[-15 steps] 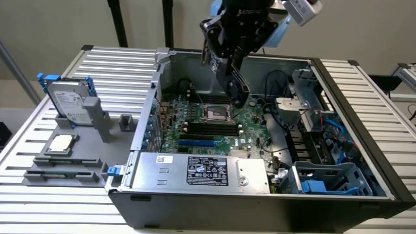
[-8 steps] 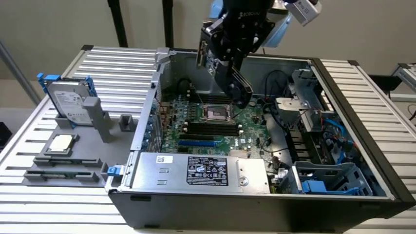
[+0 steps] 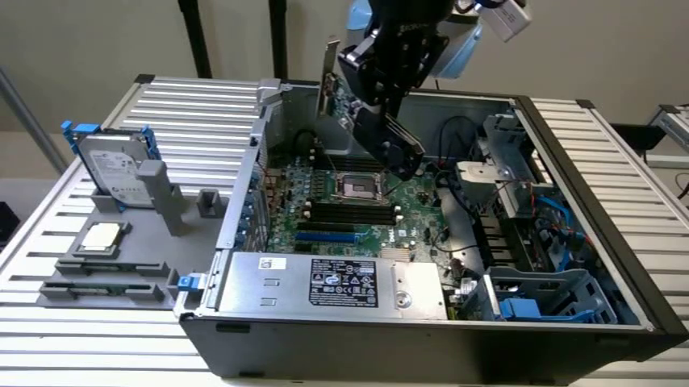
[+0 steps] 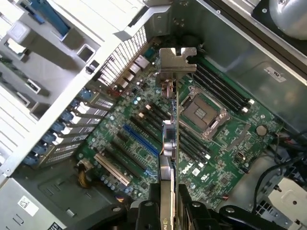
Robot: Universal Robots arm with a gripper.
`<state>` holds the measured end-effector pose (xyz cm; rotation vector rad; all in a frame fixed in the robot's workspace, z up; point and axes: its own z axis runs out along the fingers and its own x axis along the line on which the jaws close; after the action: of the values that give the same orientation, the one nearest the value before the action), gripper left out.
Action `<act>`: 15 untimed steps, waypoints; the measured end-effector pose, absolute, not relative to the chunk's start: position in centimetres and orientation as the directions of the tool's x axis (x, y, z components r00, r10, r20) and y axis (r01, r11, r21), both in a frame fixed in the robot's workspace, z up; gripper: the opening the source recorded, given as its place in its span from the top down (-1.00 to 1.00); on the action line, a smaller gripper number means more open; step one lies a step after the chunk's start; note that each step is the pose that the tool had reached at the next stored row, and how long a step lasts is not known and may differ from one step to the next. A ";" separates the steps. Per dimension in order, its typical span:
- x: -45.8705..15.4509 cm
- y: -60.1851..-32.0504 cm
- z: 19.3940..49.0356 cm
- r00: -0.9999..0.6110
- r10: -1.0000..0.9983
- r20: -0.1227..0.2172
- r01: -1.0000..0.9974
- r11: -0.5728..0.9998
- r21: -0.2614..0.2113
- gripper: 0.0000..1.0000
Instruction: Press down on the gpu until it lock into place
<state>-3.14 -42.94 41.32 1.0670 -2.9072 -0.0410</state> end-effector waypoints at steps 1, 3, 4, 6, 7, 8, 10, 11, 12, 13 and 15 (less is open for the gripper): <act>-3.1 -42.9 41.3 -0.750 -0.661 0.032 -0.660 0.751 0.040 0.47; -3.1 -42.9 41.2 -0.725 -0.688 0.032 -0.687 0.726 0.039 0.47; -3.1 -42.9 41.2 -0.712 -0.702 0.031 -0.701 0.712 0.039 0.47; -3.1 -42.9 41.1 -0.687 -0.726 0.031 -0.725 0.688 0.038 0.47; -3.1 -42.9 41.1 -0.673 -0.739 0.031 -0.738 0.674 0.038 0.47; -3.1 -42.9 41.0 -0.660 -0.751 0.030 -0.750 0.661 0.038 0.47; -3.1 -42.9 40.9 -0.632 -0.774 0.030 -0.773 0.633 0.037 0.47; -3.1 -42.9 40.9 -0.618 -0.786 0.029 -0.785 0.618 0.037 0.47; -3.1 -42.9 40.9 -0.603 -0.797 0.029 -0.796 0.604 0.037 0.47; -3.1 -42.9 40.8 -0.589 -0.808 0.029 -0.807 0.590 0.036 0.47; -3.1 -42.9 40.8 -0.559 -0.829 0.028 -0.828 0.560 0.036 0.47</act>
<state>-3.14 -42.94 40.76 1.4542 -2.7374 -0.0280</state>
